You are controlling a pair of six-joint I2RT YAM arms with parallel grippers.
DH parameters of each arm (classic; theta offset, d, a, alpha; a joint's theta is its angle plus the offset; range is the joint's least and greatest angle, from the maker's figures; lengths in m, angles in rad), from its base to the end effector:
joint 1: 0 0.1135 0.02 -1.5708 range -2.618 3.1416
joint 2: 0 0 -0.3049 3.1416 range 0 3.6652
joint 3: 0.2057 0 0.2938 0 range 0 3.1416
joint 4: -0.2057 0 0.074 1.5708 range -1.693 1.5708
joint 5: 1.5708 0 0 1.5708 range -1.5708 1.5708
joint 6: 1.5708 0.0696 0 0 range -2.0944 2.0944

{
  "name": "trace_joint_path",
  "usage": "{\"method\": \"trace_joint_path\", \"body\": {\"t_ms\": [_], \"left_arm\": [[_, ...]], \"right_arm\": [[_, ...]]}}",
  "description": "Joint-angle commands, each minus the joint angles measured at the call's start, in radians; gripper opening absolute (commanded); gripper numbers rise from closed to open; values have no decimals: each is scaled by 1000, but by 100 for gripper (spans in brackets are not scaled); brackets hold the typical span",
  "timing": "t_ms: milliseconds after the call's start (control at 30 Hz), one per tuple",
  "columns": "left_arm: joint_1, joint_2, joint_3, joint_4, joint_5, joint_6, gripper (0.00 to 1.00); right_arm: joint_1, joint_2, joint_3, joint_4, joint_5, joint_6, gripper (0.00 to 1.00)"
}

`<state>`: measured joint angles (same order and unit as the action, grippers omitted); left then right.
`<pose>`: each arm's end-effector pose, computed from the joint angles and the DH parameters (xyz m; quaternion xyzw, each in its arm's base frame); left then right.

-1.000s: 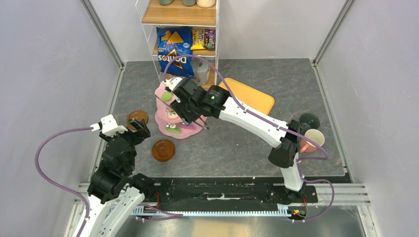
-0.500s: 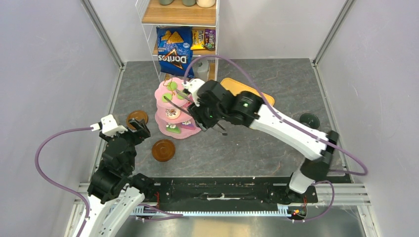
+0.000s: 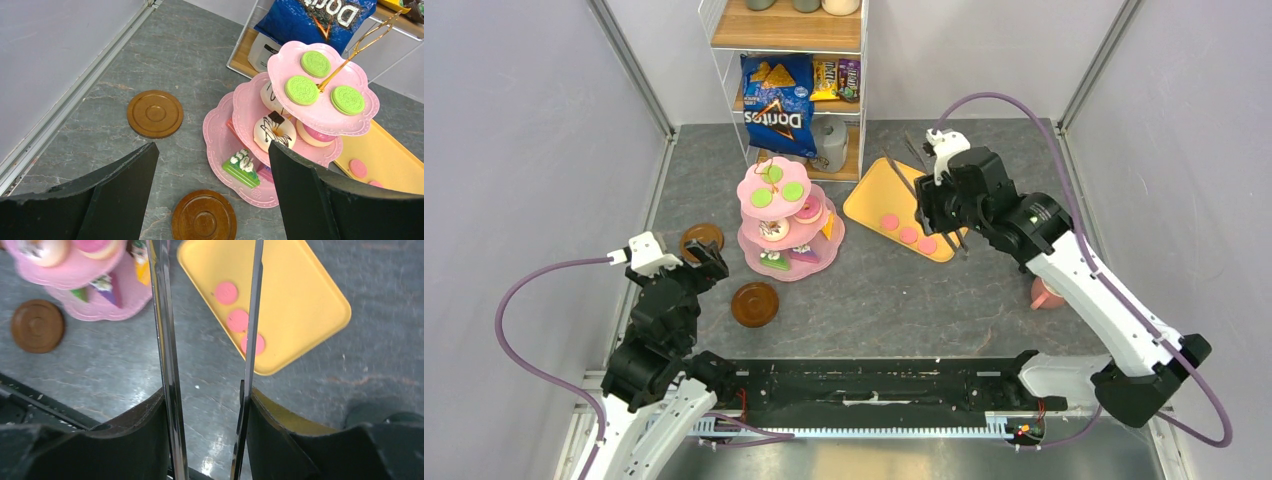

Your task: Serve the afternoon tea

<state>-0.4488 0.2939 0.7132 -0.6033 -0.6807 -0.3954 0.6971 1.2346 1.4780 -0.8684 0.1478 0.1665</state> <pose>0.1022 -0.0006 0.3503 -0.1939 0.7304 -0.0126 0.6548 0.2365 0.1847 0.4453 -0.2003 0.8656 0.1304 0.4400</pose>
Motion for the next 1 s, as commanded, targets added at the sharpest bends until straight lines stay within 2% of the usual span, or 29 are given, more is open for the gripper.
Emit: {"method": "trace_joint_path", "body": {"t_ms": [0,200,400,600,967], "left_arm": [[7,14,-4,23,-12,-21,89],[7,14,-6,25,-10,-22,89],[6,9,-6,26,-9,-22,89],[6,2,-4,28,-9,-22,89],[7,-2,-5,33,1,-19,89]], "right_arm": [[-111,16,-103,80,-56,3,56],[-272,125,-166,187,-204,-39,56],[-361,304,-74,227,-273,-128,55],[-381,465,-5,232,-293,-183,54],[-397,631,-26,233,-277,-291,57]]}}
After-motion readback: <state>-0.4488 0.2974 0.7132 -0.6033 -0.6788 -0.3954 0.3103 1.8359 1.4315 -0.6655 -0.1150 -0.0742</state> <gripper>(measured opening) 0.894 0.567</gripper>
